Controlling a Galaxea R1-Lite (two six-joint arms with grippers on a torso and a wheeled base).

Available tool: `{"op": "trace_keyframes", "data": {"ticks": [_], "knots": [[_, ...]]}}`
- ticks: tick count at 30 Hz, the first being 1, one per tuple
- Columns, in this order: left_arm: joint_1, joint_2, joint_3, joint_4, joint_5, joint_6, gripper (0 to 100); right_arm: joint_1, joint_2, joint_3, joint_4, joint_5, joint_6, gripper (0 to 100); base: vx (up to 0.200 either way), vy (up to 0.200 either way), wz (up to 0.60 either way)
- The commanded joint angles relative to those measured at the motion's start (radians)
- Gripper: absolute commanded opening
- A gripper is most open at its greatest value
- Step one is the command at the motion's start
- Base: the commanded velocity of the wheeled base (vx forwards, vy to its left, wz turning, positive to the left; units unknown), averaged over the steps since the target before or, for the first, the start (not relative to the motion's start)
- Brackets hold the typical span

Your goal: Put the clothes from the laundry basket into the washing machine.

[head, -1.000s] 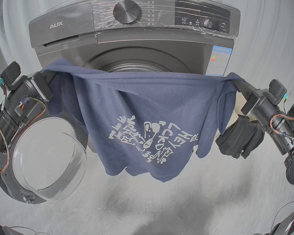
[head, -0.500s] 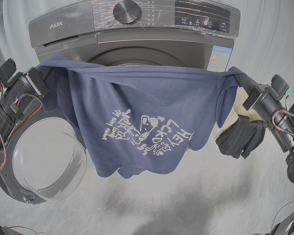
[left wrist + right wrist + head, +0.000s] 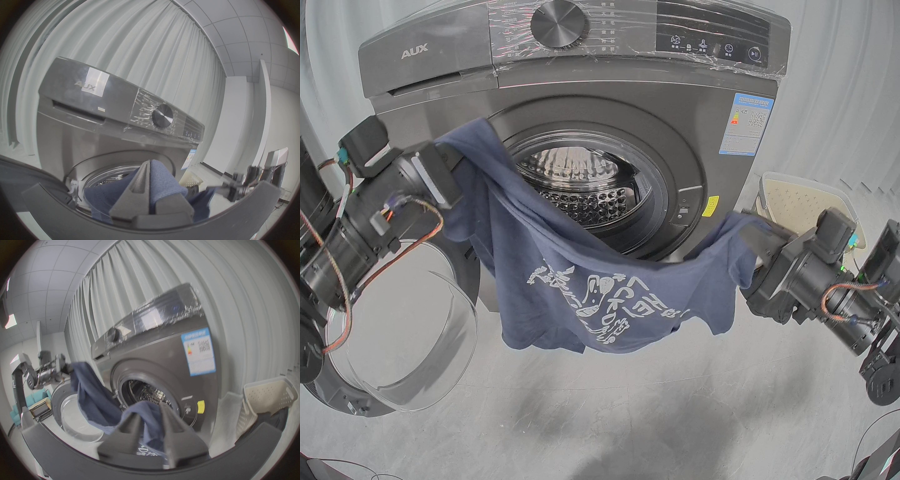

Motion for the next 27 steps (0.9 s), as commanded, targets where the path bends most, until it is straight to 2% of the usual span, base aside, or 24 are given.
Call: {"op": "trace_keyframes", "data": {"ticks": [1, 2, 4, 10, 20, 27], "knots": [[-0.054, 0.128, -0.128, 0.002, 0.020, -0.012, 0, 0.067, 0.121, 0.068, 0.003, -0.001, 0.006, 100, 0.000, 0.000, 0.00], [-0.059, 0.150, -0.161, 0.002, 0.027, -0.010, 0, 0.067, 0.144, 0.108, 0.004, 0.002, 0.003, 100, 0.000, 0.000, 0.00], [-0.074, 0.163, -0.190, 0.002, 0.028, -0.012, 0, 0.067, 0.178, 0.123, 0.001, 0.011, 0.001, 100, 0.000, 0.000, 0.00], [-0.120, 0.183, -0.214, -0.009, 0.028, -0.012, 0, 0.086, 0.279, 0.085, -0.009, 0.043, -0.002, 100, 0.000, 0.000, 0.00], [-0.186, 0.182, -0.205, -0.013, 0.036, -0.007, 0, 0.144, 0.520, -0.171, -0.054, 0.037, 0.001, 100, 0.000, 0.000, 0.00], [-0.189, 0.183, -0.213, -0.012, 0.031, -0.003, 0, 0.153, 0.601, -0.279, -0.054, 0.034, -0.001, 100, 0.000, 0.000, 0.00]]}}
